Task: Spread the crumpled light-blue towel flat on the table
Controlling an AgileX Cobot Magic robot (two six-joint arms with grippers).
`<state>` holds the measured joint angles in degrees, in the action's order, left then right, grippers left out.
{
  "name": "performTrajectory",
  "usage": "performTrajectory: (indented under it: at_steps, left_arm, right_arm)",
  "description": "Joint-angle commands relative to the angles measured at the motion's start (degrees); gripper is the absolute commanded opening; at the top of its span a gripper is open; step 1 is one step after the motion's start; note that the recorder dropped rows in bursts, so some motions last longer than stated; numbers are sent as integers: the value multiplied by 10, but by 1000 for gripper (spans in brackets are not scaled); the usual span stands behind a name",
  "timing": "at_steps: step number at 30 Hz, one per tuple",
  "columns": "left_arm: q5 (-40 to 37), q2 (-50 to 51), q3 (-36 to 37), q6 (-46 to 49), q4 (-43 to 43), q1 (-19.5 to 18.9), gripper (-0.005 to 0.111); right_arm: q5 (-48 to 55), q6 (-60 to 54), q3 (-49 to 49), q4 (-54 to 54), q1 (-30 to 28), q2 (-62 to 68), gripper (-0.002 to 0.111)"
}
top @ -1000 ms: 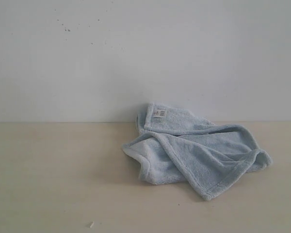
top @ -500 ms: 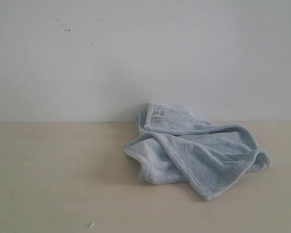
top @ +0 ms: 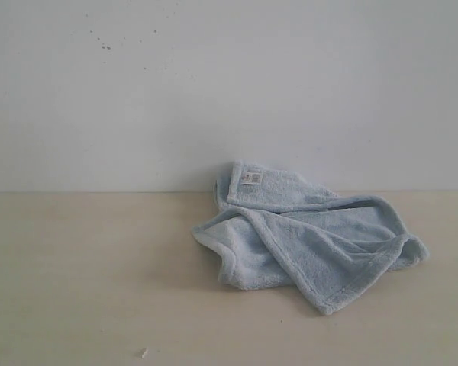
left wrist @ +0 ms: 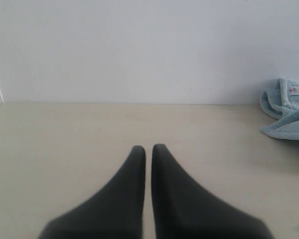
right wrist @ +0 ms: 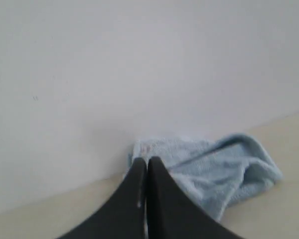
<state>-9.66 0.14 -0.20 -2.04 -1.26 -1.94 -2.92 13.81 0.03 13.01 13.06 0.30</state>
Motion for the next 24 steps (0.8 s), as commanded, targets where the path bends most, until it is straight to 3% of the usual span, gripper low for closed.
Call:
performTrajectory:
  at_steps: [1, 6, 8, 9, 10, 13, 18, 24]
  left_arm:
    - [7, -1, 2, 2, 2, -2, 4]
    - [7, -1, 2, 2, 2, -2, 4]
    - [7, -1, 2, 2, 2, -2, 4]
    - [7, -1, 2, 2, 2, -2, 4]
    - [7, -1, 2, 2, 2, -2, 4]
    - [7, -1, 2, 2, 2, -2, 4]
    - [7, -1, 2, 2, 2, -2, 4]
    - [7, -1, 2, 2, 2, -2, 4]
  right_arm:
    - [-132, 13, 0, 3, 1, -3, 0]
    - [-218, 94, 0, 5, 1, -3, 0]
    - [-153, 96, -9, -7, 1, -3, 0]
    - [-67, 96, -35, -41, 1, -3, 0]
    - [23, 92, -73, -105, 1, 29, 0]
    - [59, 70, -126, -146, 1, 119, 0]
    - [116, -5, -223, -146, 3, 306, 0]
    - [199, -222, -380, -71, 3, 644, 0]
